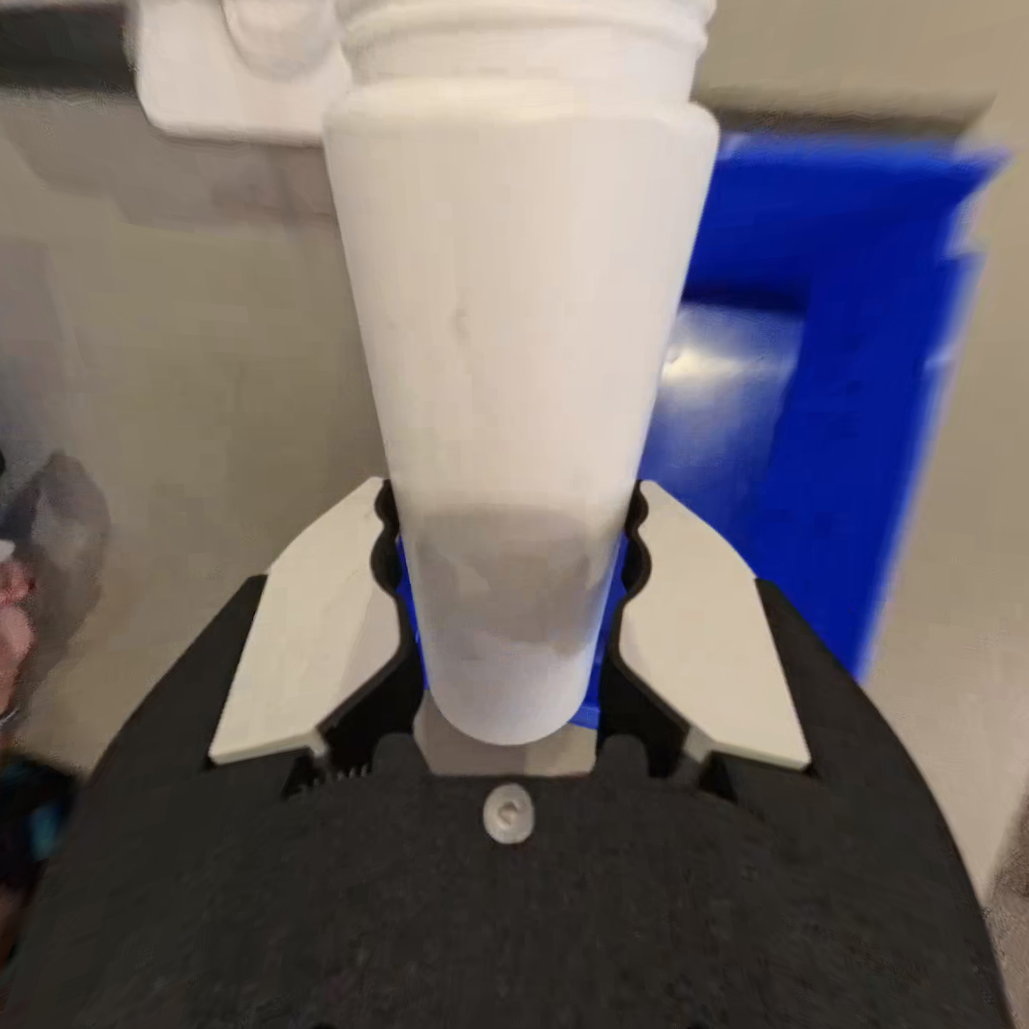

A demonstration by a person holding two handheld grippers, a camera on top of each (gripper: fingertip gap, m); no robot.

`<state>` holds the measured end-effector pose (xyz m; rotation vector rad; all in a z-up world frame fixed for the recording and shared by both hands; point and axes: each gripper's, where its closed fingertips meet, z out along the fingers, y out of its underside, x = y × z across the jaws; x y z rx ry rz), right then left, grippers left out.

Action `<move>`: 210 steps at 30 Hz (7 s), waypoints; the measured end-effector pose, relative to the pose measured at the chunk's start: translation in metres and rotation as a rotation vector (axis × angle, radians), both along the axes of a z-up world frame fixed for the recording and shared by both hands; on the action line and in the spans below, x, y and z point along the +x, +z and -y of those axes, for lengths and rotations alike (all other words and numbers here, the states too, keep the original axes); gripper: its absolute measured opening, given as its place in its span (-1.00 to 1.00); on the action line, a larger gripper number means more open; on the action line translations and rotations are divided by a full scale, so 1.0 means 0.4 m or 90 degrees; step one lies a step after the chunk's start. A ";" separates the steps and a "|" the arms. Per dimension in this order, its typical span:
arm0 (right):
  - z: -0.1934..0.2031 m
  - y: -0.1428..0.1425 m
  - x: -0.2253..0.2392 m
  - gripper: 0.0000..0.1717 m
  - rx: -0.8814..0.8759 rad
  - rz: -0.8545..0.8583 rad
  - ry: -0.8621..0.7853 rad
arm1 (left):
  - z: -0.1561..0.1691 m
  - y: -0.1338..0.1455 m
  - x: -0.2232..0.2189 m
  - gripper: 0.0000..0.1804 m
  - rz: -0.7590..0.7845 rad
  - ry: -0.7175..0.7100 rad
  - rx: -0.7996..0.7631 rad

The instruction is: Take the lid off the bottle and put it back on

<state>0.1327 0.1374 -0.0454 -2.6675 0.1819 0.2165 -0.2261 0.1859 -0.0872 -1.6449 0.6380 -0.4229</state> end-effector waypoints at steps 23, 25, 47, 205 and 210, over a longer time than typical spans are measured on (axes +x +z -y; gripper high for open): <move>-0.041 -0.049 -0.077 0.06 0.177 -0.103 0.054 | 0.035 -0.028 0.042 -0.30 -0.056 -0.061 -0.001; -0.031 0.037 -0.154 0.00 0.298 -0.082 0.129 | 0.047 -0.032 0.054 -0.30 -0.050 -0.084 -0.017; 0.015 -0.185 -0.803 0.04 0.540 0.733 0.910 | 0.115 -0.080 0.111 -0.30 0.041 -0.245 -0.251; 0.437 -0.176 -0.131 -0.95 0.467 0.094 -0.102 | 0.417 -0.057 0.300 -0.95 -0.086 0.059 -0.189; 0.370 -0.162 -0.328 -0.95 0.490 0.066 -0.046 | 0.381 -0.009 0.091 -0.95 -0.092 0.137 -0.138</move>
